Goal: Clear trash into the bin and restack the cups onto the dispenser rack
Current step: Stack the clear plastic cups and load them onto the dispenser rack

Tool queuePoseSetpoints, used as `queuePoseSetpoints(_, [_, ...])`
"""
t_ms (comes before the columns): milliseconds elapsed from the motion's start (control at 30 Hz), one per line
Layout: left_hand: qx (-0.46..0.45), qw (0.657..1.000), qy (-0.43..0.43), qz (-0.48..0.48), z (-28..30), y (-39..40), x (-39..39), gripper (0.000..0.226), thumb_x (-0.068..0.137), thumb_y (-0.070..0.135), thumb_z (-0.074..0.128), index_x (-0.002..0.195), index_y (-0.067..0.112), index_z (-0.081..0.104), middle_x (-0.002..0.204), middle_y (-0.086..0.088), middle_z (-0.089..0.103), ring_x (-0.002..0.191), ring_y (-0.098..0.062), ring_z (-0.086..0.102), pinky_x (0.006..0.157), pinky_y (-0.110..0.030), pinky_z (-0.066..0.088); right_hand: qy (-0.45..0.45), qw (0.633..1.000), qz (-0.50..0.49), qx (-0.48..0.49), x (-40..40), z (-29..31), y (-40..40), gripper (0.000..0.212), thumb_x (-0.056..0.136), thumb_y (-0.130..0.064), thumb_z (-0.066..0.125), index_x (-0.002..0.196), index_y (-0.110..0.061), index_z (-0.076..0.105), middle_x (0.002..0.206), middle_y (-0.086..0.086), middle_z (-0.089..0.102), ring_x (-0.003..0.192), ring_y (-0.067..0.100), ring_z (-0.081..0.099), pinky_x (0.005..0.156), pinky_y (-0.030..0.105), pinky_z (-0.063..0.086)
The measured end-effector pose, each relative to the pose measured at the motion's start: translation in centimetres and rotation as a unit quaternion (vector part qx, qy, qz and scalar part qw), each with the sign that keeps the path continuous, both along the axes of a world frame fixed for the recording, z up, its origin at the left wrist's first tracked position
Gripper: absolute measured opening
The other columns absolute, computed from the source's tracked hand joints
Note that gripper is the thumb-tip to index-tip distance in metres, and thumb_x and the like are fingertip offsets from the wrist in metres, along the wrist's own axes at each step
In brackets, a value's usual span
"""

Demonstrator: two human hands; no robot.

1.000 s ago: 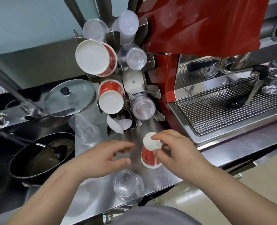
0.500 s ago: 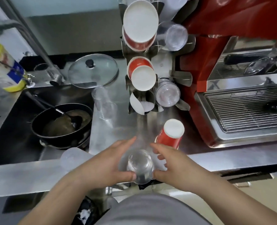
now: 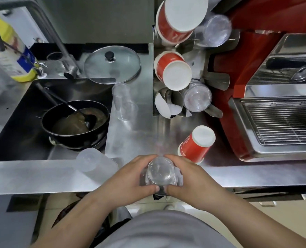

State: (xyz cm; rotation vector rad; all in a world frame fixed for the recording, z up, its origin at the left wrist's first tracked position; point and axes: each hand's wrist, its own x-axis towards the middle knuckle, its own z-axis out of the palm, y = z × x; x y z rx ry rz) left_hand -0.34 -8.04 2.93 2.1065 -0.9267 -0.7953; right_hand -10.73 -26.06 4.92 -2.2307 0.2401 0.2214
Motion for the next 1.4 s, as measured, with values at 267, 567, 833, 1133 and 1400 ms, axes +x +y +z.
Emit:
queuePoseSetpoints(267, [-0.089,0.994,0.023,0.051,4.3,2.4,1.3,0.064,0.076,0.04,0.073,0.133,0.047,0.045,0.129,0.025,0.057,0.124,0.0,0.053,0.101,-0.036,0.048,-0.049,0.998,-0.007,0.042,1.9,3.9,1.1,0.063,0.073,-0.044,0.074,0.129,-0.042,0.046,0.126,-0.022,0.056,0.12,-0.004,0.049,0.1,0.023,0.042])
queuePoseSetpoints(567, [-0.176,0.98,0.0,0.097,8.9,6.0,4.0,0.061,0.082,0.041,0.064,0.139,0.042,0.044,0.131,0.012,0.06,0.127,-0.018,0.054,0.099,-0.046,0.05,-0.143,0.983,0.006,0.117,5.3,8.7,3.8,0.057,0.067,-0.05,0.069,0.121,-0.05,0.05,0.121,-0.023,0.061,0.117,0.003,0.057,0.1,0.036,0.046])
queuePoseSetpoints(833, [-0.203,0.975,-0.003,0.095,11.3,8.4,6.6,0.059,0.088,0.033,0.059,0.144,0.02,0.044,0.134,0.002,0.06,0.127,-0.027,0.055,0.1,-0.055,0.047,-0.18,0.975,0.011,0.127,8.7,9.9,6.0,0.062,0.067,-0.049,0.069,0.125,-0.044,0.05,0.122,-0.018,0.06,0.116,0.007,0.057,0.1,0.037,0.047])
queuePoseSetpoints(1133, [-0.233,0.967,0.036,0.095,9.8,10.9,6.2,0.052,0.089,0.047,0.062,0.138,0.035,0.049,0.133,0.0,0.061,0.124,-0.028,0.058,0.097,-0.058,0.048,-0.143,0.983,0.035,0.107,9.1,9.5,8.2,0.053,0.064,-0.051,0.067,0.115,-0.053,0.051,0.115,-0.023,0.061,0.112,0.002,0.057,0.093,0.031,0.05])
queuePoseSetpoints(1400, [-0.263,0.957,0.053,0.106,9.8,12.0,7.5,0.057,0.089,0.046,0.063,0.14,0.024,0.048,0.134,-0.008,0.06,0.123,-0.034,0.057,0.096,-0.062,0.047,-0.156,0.979,0.032,0.126,10.2,9.6,9.5,0.051,0.064,-0.05,0.068,0.113,-0.053,0.052,0.113,-0.021,0.061,0.111,0.005,0.058,0.094,0.034,0.049])
